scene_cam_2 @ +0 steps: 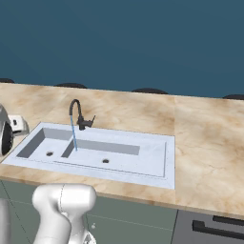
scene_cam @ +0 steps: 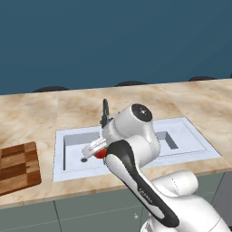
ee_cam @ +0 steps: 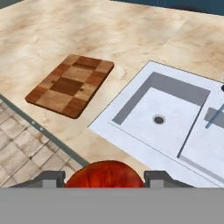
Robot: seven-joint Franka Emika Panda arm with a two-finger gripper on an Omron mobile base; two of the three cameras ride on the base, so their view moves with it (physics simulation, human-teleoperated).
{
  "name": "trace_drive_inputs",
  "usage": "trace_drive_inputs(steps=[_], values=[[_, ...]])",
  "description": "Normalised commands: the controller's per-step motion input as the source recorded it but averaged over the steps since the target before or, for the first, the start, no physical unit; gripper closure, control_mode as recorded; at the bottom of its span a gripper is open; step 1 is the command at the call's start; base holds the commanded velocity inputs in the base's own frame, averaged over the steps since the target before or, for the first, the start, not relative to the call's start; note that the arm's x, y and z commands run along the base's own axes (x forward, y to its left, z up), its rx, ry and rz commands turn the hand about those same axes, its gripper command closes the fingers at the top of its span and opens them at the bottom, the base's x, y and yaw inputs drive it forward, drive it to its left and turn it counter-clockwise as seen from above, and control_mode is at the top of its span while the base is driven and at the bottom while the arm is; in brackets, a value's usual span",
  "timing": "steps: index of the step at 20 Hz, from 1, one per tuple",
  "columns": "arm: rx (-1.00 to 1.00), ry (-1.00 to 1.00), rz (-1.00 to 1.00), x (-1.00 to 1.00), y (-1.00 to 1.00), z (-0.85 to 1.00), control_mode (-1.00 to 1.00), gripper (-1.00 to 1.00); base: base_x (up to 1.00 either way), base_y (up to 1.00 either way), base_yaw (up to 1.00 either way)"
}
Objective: Pick the apple from the sink and place it on the cutting board to airdry. Then turn off the sink faucet.
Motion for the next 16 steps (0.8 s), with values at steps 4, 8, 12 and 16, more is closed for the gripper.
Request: trace_drive_inputs(steps=[4,8,12,16], values=[[0.01,0.0,0.0,0.0,0.53,0.1,-1.0,1.0,0.0,0.0,0.0],[-0.02,0.0,0.0,0.01,0.67,0.08,-1.0,1.0,0.0,0.0,0.0],[0.0,0.0,0.0,0.09,0.55,0.0,-1.0,1.0,0.0,0.0,0.0],[0.0,0.05,0.0,0.12,0.48,0.0,-1.0,1.0,0.0,0.0,0.0]])
